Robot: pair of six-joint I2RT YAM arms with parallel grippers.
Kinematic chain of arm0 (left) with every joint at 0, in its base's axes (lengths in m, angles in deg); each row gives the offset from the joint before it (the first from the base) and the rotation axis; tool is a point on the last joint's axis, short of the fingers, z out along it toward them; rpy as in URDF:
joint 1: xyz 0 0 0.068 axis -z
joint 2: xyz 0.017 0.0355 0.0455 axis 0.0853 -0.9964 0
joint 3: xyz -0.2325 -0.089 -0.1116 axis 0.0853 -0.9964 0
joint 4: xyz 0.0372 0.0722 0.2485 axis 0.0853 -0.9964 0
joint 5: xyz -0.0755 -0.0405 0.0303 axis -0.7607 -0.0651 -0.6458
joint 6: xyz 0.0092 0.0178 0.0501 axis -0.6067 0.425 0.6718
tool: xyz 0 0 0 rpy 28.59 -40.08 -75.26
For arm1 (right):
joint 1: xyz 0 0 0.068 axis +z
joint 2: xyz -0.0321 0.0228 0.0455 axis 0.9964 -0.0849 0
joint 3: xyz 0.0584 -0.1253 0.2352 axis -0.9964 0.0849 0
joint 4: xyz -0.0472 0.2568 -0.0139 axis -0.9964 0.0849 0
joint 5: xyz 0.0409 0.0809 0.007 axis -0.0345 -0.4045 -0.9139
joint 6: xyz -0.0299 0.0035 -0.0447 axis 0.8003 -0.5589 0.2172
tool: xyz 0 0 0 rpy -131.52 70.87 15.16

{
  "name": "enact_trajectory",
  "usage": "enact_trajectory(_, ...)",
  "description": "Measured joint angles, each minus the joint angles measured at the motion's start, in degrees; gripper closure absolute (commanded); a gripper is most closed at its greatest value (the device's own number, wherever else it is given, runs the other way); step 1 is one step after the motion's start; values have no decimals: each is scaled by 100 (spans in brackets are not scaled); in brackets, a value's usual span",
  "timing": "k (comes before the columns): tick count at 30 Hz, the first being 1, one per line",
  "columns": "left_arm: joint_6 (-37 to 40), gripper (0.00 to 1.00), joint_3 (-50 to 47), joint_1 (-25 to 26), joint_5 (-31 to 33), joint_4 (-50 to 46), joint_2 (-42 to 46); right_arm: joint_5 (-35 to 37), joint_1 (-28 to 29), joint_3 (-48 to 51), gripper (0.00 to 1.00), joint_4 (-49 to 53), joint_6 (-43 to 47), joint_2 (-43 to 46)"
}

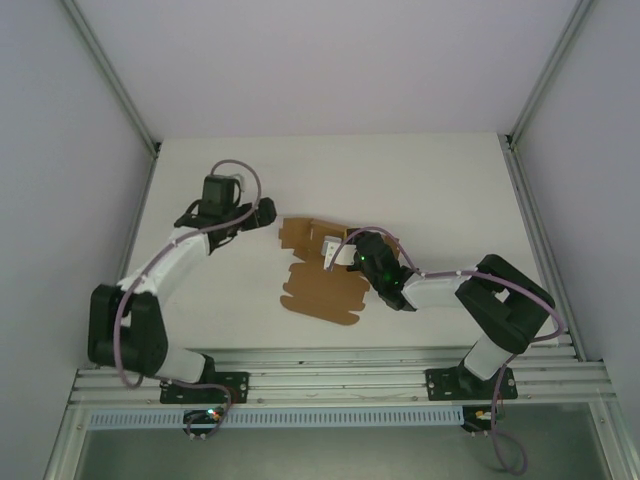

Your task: Assemble paper box

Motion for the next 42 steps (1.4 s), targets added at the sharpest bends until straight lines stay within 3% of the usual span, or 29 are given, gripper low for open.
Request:
enact_trajectory(5,313,23,400,-103,-728,-28,-1381,-17,0,0,100,2,0,2)
enact_trajectory(7,474,26,501,-42,-1102,39,-1703,15,-22,7,100,24,2,11)
enact_trajectory(18,1298,36,-39,756,-2256,761,-1217,39,-85,94,100,20,2,59)
enact_trajectory(25,1655,40,-457,962,-2334,1167,-1054,11,-61,264,100,-138,90,157)
enact_trajectory(34,2033,46,-1213,1093,-2564,1751,-662,369,302,992,100,-1513,656,66)
enact_trajectory(42,2356,50,-1329,1141,-2446,1759,-490,254,129,726,100,-1864,997,-168)
